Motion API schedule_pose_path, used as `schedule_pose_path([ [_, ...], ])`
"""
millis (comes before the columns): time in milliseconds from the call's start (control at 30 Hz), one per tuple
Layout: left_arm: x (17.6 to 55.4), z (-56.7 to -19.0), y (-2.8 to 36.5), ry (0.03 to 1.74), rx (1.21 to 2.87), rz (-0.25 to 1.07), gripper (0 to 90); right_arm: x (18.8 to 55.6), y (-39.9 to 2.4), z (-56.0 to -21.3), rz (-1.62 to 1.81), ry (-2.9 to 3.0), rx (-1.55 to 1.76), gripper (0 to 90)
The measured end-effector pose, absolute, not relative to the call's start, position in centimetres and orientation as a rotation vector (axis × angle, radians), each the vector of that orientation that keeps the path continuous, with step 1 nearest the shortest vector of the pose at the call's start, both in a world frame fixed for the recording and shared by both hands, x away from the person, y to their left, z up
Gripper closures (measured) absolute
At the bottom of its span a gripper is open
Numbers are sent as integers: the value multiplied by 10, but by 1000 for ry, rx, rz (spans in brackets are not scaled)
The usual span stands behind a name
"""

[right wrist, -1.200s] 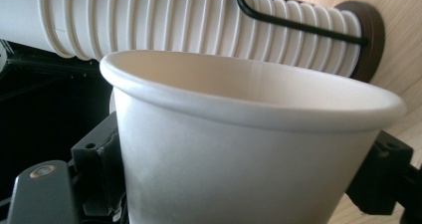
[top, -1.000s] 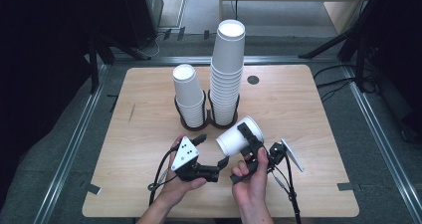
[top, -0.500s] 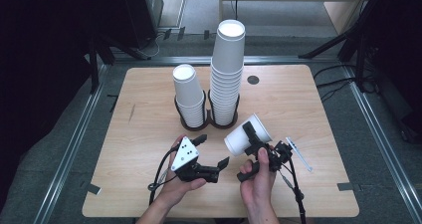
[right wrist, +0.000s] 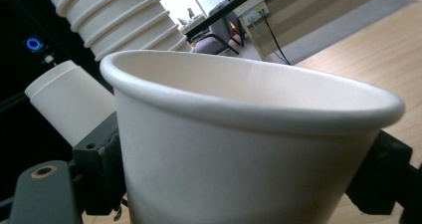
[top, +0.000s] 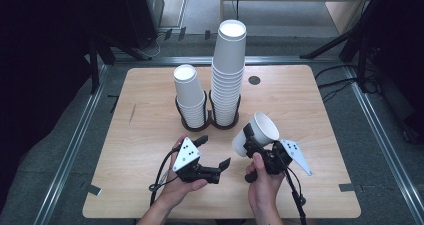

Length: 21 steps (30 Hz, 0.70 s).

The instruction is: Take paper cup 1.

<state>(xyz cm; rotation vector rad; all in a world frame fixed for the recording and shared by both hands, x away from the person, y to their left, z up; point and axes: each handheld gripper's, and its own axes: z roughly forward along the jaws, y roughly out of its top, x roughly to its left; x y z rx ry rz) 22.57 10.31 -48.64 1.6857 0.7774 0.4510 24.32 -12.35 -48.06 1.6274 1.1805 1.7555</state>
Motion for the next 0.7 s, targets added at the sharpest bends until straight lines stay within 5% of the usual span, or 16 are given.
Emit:
schedule_pose_path([
  [700, 227, -488, 103, 788, 1692, 448, 23, 240, -131, -470, 1605, 1262, 1390, 144],
])
